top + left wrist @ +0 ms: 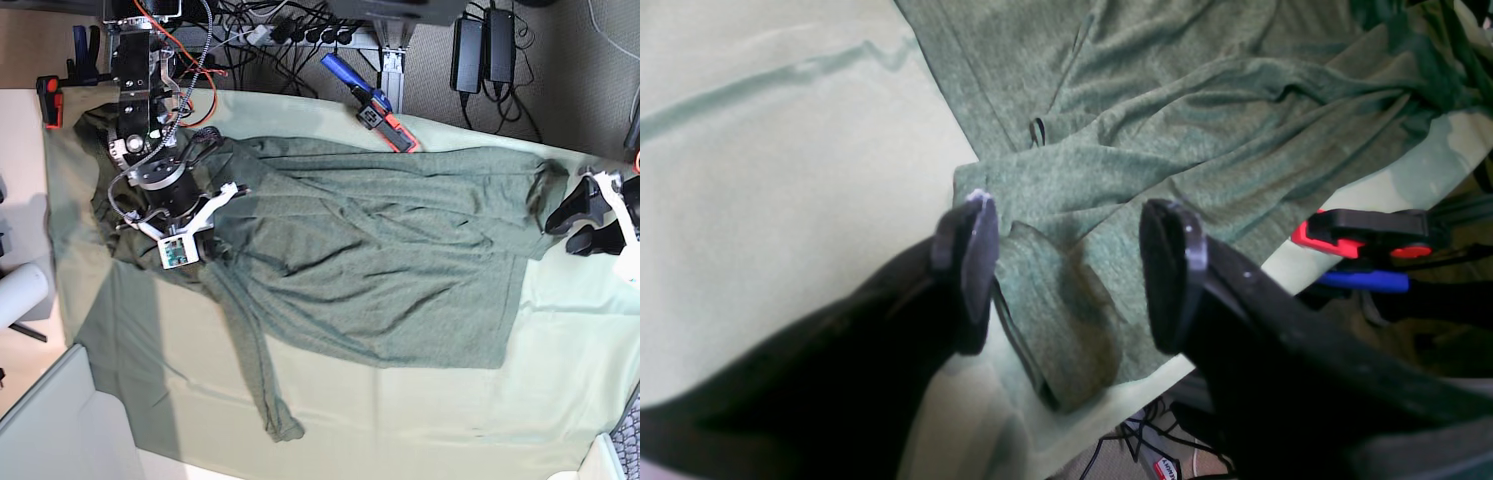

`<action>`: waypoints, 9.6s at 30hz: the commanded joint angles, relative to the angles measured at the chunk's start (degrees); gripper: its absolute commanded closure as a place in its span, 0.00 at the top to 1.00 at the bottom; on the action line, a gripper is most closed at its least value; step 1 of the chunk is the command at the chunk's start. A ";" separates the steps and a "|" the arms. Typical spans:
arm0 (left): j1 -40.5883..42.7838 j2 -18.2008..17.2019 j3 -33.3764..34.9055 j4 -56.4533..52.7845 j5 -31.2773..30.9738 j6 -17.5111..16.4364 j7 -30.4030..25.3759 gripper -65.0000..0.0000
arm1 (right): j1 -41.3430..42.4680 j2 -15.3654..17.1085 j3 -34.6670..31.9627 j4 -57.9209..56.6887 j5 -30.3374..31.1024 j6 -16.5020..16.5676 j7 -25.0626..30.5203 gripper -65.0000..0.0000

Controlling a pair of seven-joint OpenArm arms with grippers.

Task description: Fold the T-shirt properly

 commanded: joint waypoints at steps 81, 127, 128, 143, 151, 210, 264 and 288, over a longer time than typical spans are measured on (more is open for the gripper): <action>4.24 -1.14 -0.46 0.79 -3.50 -0.32 0.09 0.57 | 41.55 -16.44 -3.21 -39.26 9.03 8.48 -1.25 0.00; 4.15 -1.14 -0.48 0.79 0.13 -0.32 -1.16 0.57 | 23.65 -17.55 -26.10 -8.31 11.21 13.79 -10.97 0.54; 4.15 -1.14 -0.48 0.79 0.13 -0.32 -1.16 0.57 | 23.63 -17.70 -25.64 -8.31 10.43 13.77 -10.14 0.54; 4.17 -1.14 -0.48 0.79 -2.38 -0.32 -0.63 0.57 | 28.68 -26.40 -8.41 -28.41 2.97 11.04 0.26 0.54; 4.15 -1.14 -0.48 0.79 -3.56 -0.32 0.13 0.57 | 31.80 -28.30 -8.44 -37.99 -2.40 1.77 4.66 0.54; 4.15 -1.16 -0.48 0.79 -5.07 -0.32 0.81 0.57 | 32.50 -29.33 -9.42 -46.18 -4.07 -1.68 6.62 0.29; -25.99 -0.59 10.51 -22.60 10.03 4.55 -16.85 0.57 | 33.29 -29.03 -8.85 -21.99 -0.63 5.79 -7.02 0.67; -45.55 15.08 17.16 -57.86 13.40 2.60 -17.75 0.57 | 32.94 -16.39 11.89 -21.99 5.16 5.84 -15.56 0.67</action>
